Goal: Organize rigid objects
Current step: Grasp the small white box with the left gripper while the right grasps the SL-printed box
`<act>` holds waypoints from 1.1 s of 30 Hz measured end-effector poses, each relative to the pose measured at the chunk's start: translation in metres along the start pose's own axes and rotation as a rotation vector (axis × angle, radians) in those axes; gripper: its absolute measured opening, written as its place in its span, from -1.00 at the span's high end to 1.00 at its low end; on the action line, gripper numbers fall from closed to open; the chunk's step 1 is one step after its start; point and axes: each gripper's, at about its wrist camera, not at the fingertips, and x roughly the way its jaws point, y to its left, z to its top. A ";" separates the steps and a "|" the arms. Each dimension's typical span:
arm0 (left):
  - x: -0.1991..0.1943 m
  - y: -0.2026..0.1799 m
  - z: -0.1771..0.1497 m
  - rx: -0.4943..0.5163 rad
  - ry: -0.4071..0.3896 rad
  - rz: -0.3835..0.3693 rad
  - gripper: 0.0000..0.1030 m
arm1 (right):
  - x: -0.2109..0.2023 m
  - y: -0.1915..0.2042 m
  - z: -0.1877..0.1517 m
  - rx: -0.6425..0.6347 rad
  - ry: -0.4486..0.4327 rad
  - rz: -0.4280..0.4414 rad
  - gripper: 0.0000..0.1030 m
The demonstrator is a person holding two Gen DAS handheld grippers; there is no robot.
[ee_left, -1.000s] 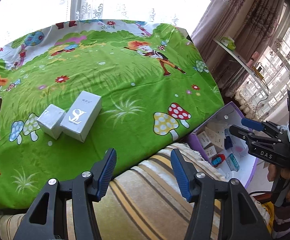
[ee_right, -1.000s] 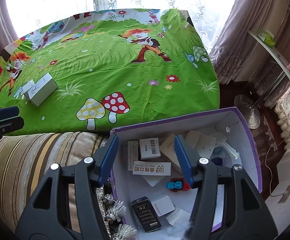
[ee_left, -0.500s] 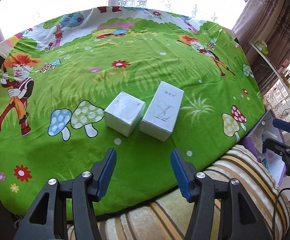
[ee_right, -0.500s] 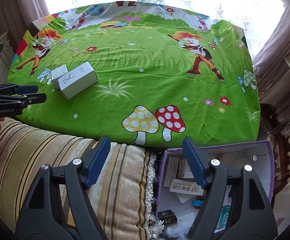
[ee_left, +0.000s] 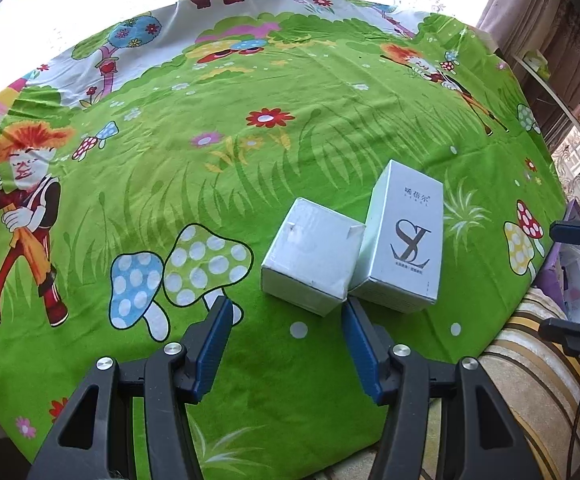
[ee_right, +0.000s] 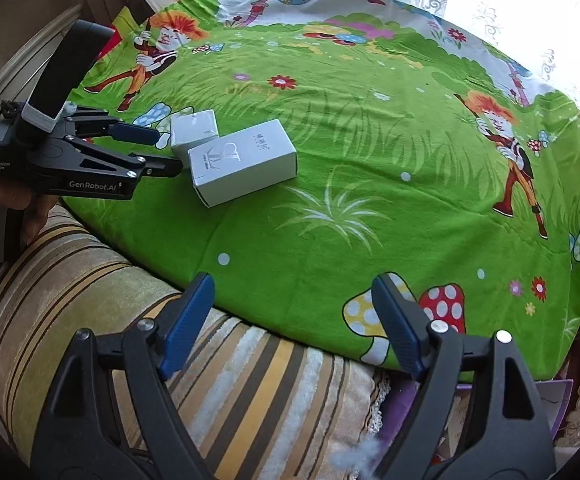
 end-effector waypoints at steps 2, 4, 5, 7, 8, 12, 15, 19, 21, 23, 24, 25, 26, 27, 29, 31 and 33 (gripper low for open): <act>0.003 -0.002 0.005 0.029 0.001 -0.003 -0.12 | 0.006 0.006 0.005 -0.042 0.002 0.021 -0.64; 0.007 -0.003 0.009 0.052 -0.001 -0.006 -0.12 | 0.012 0.009 0.010 -0.070 0.009 0.043 -0.67; 0.008 -0.004 0.011 0.062 -0.006 -0.005 -0.12 | 0.015 0.010 0.013 -0.081 0.011 0.054 -0.68; 0.010 -0.006 0.014 0.081 -0.018 -0.010 -0.12 | 0.020 0.011 0.019 -0.095 0.009 0.076 -0.69; 0.010 -0.006 0.015 0.088 -0.022 -0.017 -0.12 | 0.023 0.011 0.022 -0.103 0.008 0.084 -0.69; 0.011 -0.004 0.016 0.078 -0.043 -0.052 0.06 | 0.033 0.011 0.035 -0.145 0.005 0.097 -0.71; 0.011 0.004 0.016 0.030 -0.045 -0.079 0.12 | 0.044 0.009 0.045 -0.159 0.011 0.111 -0.71; 0.008 0.016 0.011 -0.039 -0.045 -0.083 0.12 | 0.055 0.007 0.056 -0.162 0.022 0.120 -0.72; 0.005 0.023 0.008 -0.082 -0.049 -0.083 0.12 | 0.060 0.008 0.059 -0.176 0.028 0.128 -0.72; 0.000 0.028 0.004 -0.112 -0.056 -0.090 0.12 | 0.063 0.011 0.061 -0.201 0.031 0.155 -0.72; -0.002 0.029 0.003 -0.121 -0.061 -0.093 0.12 | 0.064 0.013 0.062 -0.212 0.035 0.173 -0.72; -0.004 0.030 0.002 -0.128 -0.066 -0.094 0.12 | 0.067 0.013 0.063 -0.219 0.039 0.187 -0.72; -0.007 0.031 0.002 -0.134 -0.073 -0.094 0.12 | 0.070 0.013 0.064 -0.221 0.043 0.194 -0.73; -0.010 0.030 0.001 -0.140 -0.081 -0.095 0.12 | 0.073 0.013 0.066 -0.219 0.050 0.199 -0.73; -0.015 0.031 0.000 -0.155 -0.095 -0.099 0.12 | 0.080 0.012 0.070 -0.209 0.065 0.200 -0.74; -0.020 0.031 -0.001 -0.169 -0.108 -0.105 0.12 | 0.086 0.012 0.073 -0.205 0.068 0.202 -0.74; -0.024 0.031 -0.003 -0.180 -0.118 -0.104 0.12 | 0.089 0.014 0.077 -0.205 0.064 0.207 -0.74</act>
